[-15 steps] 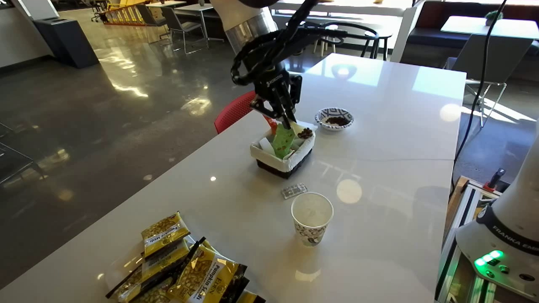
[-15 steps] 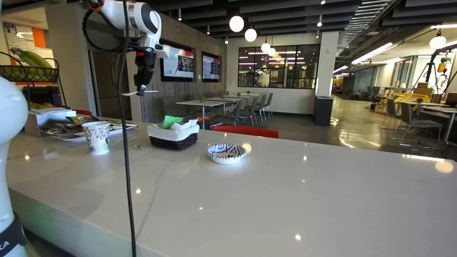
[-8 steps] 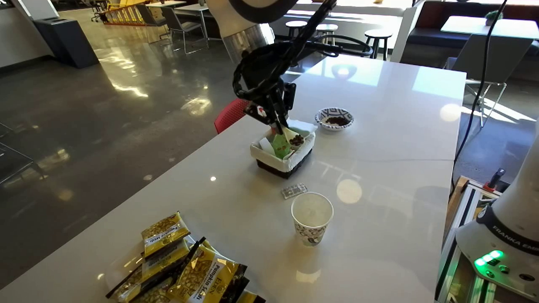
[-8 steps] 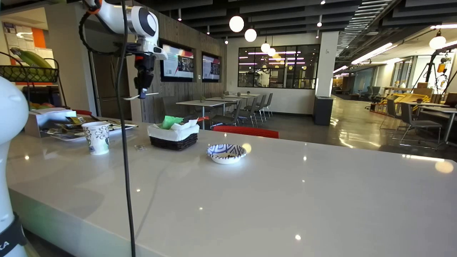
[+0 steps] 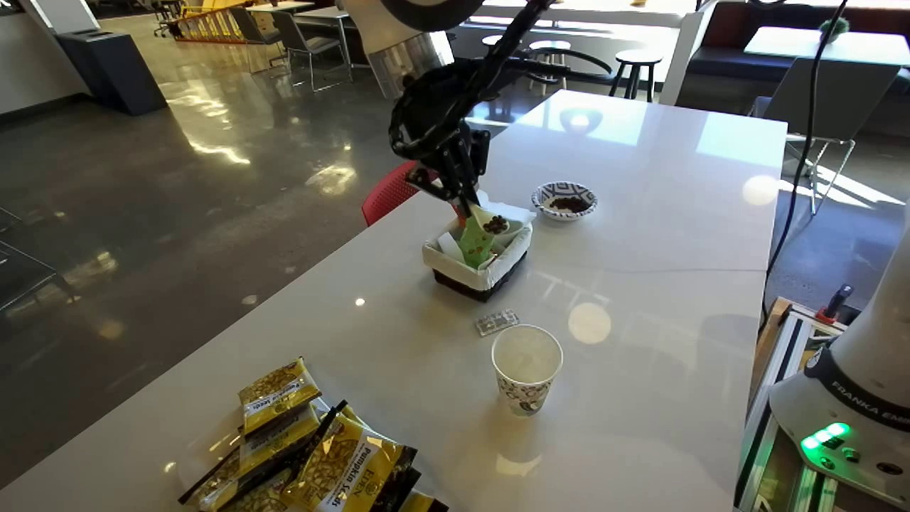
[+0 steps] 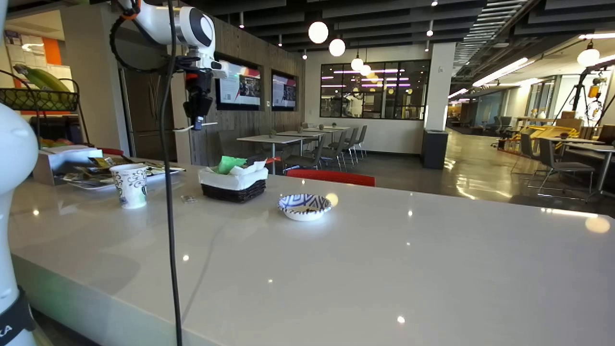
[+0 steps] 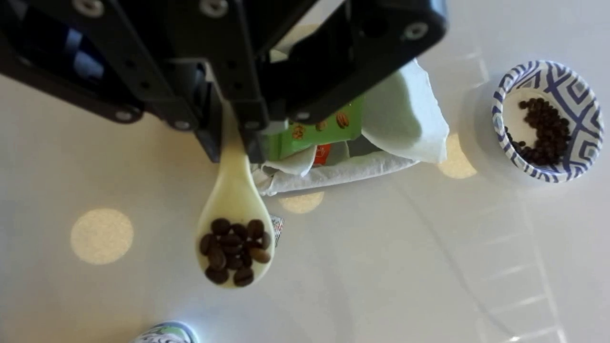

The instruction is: Use the plastic spoon to put some of the contents of the plate into the paper cup

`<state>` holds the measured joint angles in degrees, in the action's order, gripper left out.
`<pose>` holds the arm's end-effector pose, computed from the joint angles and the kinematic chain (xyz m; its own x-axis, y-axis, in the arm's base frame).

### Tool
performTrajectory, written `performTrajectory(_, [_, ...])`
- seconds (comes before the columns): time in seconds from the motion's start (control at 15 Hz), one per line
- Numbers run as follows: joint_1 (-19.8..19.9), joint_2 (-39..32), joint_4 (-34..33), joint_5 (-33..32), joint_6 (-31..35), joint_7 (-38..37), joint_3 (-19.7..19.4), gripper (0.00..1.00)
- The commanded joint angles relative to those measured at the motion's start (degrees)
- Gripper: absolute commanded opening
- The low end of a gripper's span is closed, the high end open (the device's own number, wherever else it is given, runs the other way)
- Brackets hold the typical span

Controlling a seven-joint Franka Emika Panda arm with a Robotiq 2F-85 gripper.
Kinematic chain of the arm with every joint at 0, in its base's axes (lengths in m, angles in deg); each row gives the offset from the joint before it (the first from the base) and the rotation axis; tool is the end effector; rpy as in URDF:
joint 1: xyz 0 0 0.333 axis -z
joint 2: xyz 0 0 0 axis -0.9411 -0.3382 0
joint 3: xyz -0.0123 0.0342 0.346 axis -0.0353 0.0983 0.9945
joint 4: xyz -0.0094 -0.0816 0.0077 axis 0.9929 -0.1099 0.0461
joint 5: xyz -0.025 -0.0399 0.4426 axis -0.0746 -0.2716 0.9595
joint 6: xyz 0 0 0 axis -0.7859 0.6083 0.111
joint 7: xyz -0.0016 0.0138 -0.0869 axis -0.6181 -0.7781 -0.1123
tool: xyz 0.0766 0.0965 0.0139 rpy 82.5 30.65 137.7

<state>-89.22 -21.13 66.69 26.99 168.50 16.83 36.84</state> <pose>0.5895 0.3072 0.4855 0.9737 -0.1179 -0.1949 -0.0781 -0.9766 0.2003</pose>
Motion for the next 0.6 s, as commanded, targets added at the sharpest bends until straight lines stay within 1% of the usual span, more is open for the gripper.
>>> performTrajectory(0.0, [-2.29, -2.56, -3.4, -3.76, -3.06, 1.56, 0.94, 0.04])
performTrajectory(0.2, [-4.34, -4.04, -5.02, -5.75, -3.8, 0.68, 1.58, 0.04])
performTrajectory(0.4, [-6.2, -5.06, -6.0, -6.0, -3.53, -0.7, 2.0, 0.04])
performTrajectory(0.53, [-7.14, -4.81, -5.18, -5.59, -2.31, -1.94, 2.1, 0.04])
